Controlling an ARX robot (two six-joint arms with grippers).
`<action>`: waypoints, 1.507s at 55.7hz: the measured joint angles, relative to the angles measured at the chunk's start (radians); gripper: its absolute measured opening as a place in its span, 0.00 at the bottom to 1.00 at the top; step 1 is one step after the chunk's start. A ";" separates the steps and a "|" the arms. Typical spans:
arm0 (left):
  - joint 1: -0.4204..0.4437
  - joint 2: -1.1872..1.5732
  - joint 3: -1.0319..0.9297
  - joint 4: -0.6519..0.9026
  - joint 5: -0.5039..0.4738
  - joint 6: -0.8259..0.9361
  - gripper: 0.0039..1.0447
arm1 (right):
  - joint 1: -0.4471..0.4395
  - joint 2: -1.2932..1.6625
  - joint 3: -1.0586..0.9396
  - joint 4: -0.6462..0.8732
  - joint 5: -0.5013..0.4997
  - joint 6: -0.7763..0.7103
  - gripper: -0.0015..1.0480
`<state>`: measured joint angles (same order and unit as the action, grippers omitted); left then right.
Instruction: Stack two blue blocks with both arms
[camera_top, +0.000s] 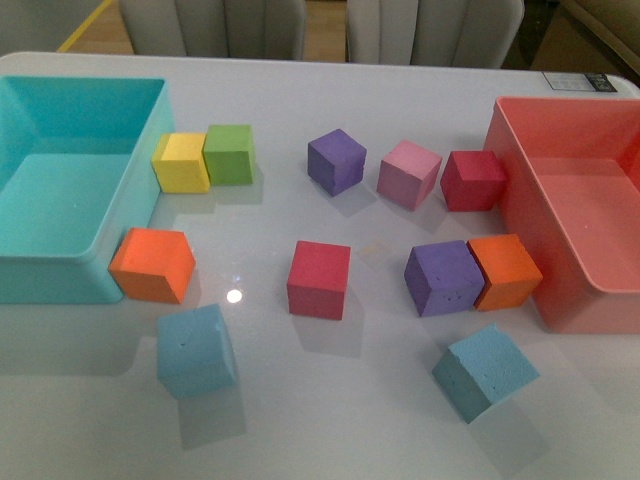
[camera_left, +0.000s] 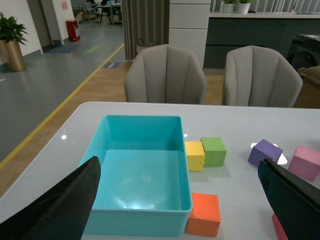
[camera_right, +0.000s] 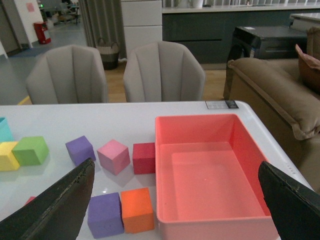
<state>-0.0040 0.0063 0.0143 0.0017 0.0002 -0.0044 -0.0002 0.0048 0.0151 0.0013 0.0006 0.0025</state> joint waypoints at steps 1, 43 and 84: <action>0.000 0.000 0.000 0.000 0.000 0.000 0.92 | 0.000 0.000 0.000 0.000 0.000 0.000 0.91; 0.000 0.000 0.000 0.000 0.000 0.000 0.92 | 0.000 0.000 0.000 0.000 0.000 0.000 0.91; 0.000 0.000 0.000 0.000 0.000 0.000 0.92 | 0.377 1.730 0.420 0.352 0.083 -0.052 0.91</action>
<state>-0.0040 0.0059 0.0143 0.0013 -0.0002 -0.0044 0.3767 1.7348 0.4347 0.3538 0.0837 -0.0494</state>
